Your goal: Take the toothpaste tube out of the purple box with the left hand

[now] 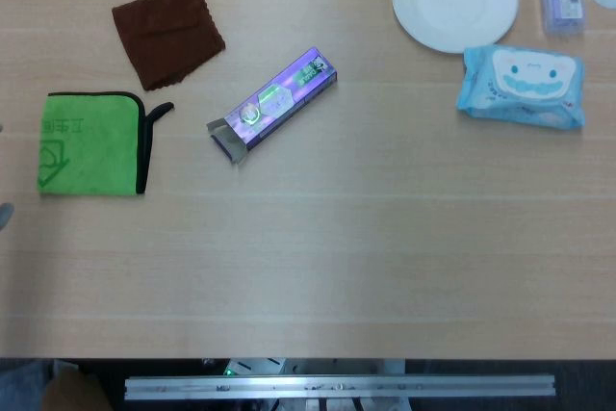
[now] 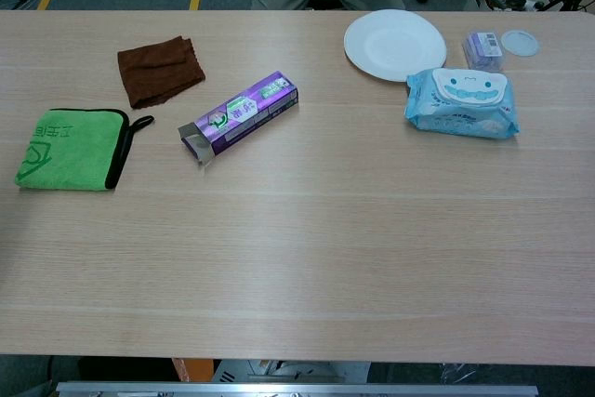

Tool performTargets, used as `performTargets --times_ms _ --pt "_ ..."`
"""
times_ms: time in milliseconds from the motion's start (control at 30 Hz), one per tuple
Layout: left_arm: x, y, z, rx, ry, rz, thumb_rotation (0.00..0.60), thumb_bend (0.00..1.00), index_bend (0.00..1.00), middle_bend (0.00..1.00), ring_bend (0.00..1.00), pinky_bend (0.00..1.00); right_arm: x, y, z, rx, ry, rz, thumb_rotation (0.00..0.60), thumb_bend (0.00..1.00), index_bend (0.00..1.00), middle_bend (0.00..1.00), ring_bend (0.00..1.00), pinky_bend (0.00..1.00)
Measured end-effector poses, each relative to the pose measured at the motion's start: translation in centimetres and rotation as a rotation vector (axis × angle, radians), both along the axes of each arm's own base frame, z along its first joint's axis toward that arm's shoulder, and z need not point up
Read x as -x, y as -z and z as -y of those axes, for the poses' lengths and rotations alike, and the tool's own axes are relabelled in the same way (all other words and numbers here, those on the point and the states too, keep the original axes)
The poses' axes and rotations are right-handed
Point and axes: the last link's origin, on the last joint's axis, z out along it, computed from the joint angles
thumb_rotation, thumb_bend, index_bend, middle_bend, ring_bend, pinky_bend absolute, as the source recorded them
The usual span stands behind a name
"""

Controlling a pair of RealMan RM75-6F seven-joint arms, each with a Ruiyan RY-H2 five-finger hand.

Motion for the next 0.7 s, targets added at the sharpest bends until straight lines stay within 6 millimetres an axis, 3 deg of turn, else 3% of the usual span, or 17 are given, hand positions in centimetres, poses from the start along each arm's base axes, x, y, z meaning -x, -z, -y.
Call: performTargets --times_ms 333,700 --pt "-0.4 0.2 -0.2 0.009 0.006 0.003 0.6 0.15 0.21 0.28 0.22 0.15 0.3 0.1 0.0 -0.004 0.007 -0.001 0.6 0.18 0.38 0.39 0.41 0.43" --pt "-0.8 0.2 -0.9 0.04 0.011 0.004 0.6 0.15 0.21 0.28 0.22 0.15 -0.6 -0.2 1.2 0.002 -0.037 -0.005 0.6 0.18 0.38 0.39 0.41 0.43"
